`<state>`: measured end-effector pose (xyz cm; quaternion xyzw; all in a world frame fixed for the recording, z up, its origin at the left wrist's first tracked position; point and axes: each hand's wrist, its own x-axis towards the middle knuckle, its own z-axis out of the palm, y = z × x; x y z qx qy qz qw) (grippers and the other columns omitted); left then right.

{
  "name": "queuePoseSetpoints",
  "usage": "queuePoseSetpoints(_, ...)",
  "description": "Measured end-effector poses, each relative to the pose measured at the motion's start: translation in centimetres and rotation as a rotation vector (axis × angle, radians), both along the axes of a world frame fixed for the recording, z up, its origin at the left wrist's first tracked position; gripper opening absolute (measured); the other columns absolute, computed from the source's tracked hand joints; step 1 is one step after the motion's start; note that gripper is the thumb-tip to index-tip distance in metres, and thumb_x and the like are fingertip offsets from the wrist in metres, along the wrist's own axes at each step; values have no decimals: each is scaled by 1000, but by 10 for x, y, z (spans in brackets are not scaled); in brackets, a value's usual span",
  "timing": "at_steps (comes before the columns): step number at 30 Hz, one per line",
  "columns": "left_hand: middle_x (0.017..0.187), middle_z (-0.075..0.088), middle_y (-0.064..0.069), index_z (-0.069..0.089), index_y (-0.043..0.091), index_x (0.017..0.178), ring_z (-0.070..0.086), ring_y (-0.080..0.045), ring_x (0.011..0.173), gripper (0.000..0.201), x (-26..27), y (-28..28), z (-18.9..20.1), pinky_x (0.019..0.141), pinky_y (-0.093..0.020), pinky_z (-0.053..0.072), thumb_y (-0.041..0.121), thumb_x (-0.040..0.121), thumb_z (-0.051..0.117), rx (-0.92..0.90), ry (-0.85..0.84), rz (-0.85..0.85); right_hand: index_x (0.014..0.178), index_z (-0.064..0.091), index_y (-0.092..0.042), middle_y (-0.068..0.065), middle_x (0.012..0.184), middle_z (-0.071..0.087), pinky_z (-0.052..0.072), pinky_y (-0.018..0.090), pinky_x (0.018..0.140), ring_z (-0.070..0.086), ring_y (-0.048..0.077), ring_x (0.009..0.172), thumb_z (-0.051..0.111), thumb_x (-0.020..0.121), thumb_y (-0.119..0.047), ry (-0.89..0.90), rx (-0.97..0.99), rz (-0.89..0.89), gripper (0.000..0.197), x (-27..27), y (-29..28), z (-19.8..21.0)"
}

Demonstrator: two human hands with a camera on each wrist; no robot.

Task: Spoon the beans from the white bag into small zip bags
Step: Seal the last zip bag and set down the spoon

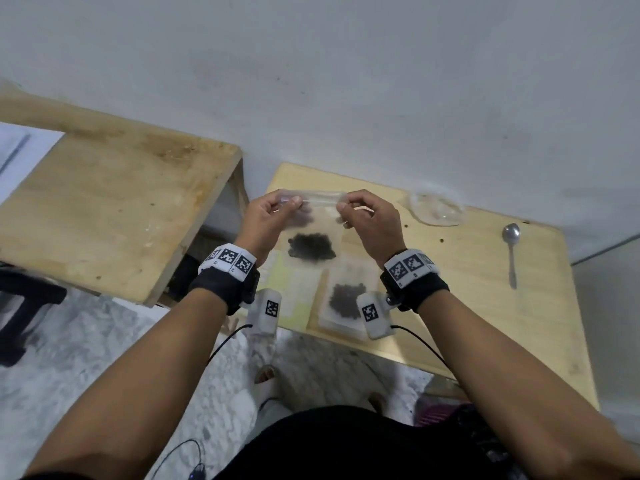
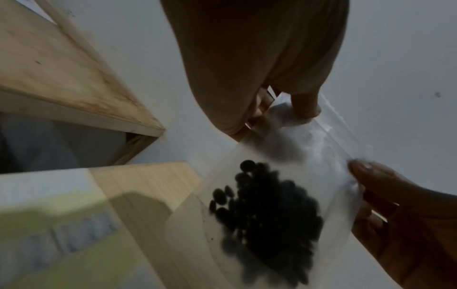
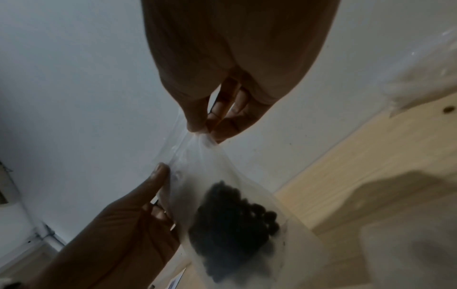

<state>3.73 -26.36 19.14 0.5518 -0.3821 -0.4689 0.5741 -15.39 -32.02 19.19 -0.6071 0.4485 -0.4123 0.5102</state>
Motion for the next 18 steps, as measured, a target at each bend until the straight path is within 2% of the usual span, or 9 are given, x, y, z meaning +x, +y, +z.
queuePoseSetpoints(2,83,74,-8,69,7,93,72,-24,75,9,28,0,-2,75,-36,61,9,96,60,27,22,-34,93,71,-3,12,82,70,59,29,67,72,20,68,72,87,-14,13,3,-9,13,25,3,-6)
queuePoseSetpoints(4,85,72,-9,69,8,93,71,-25,75,10,56,0,-6,73,-34,60,18,93,65,45,14,-60,92,72,-4,12,82,73,60,28,69,72,20,69,72,88,-17,51,1,-29,13,48,6,-16)
queuePoseSetpoints(6,84,72,-7,69,10,93,71,-23,72,12,83,0,-11,69,-31,60,22,91,66,51,0,-38,92,73,-5,8,81,74,58,22,69,71,14,67,70,89,-15,91,32,-97,10,65,7,-29)
queuePoseSetpoints(9,82,72,-4,68,8,94,71,-19,69,9,119,-2,-23,67,-28,59,16,95,63,35,-50,44,91,73,-12,1,75,73,51,11,65,66,-1,60,67,91,-17,253,84,-161,8,79,12,-58)
queuePoseSetpoints(11,83,72,-6,68,6,94,71,-18,68,11,138,-4,-30,66,-27,59,16,96,63,50,-69,96,92,74,-15,-1,73,72,51,11,66,65,-3,60,67,92,-20,358,123,-132,8,87,18,-80)
queuePoseSetpoints(13,83,71,-9,67,3,96,70,-18,67,13,152,-6,-37,66,-27,58,15,96,63,78,-53,145,95,77,-14,1,75,73,55,21,74,68,5,66,67,92,-20,455,155,-85,12,96,24,-100)
queuePoseSetpoints(15,83,71,-9,66,0,99,70,-18,67,15,161,-8,-43,66,-27,58,15,97,62,98,-54,168,102,77,-11,6,85,76,55,27,84,70,15,79,65,92,-18,556,166,-40,16,106,29,-114)
queuePoseSetpoints(18,84,71,-10,67,2,98,71,-20,68,15,171,-10,-50,68,-28,59,16,97,62,140,-56,176,111,74,-11,9,104,75,50,25,93,69,21,98,61,94,-18,663,191,-23,23,120,29,-130)
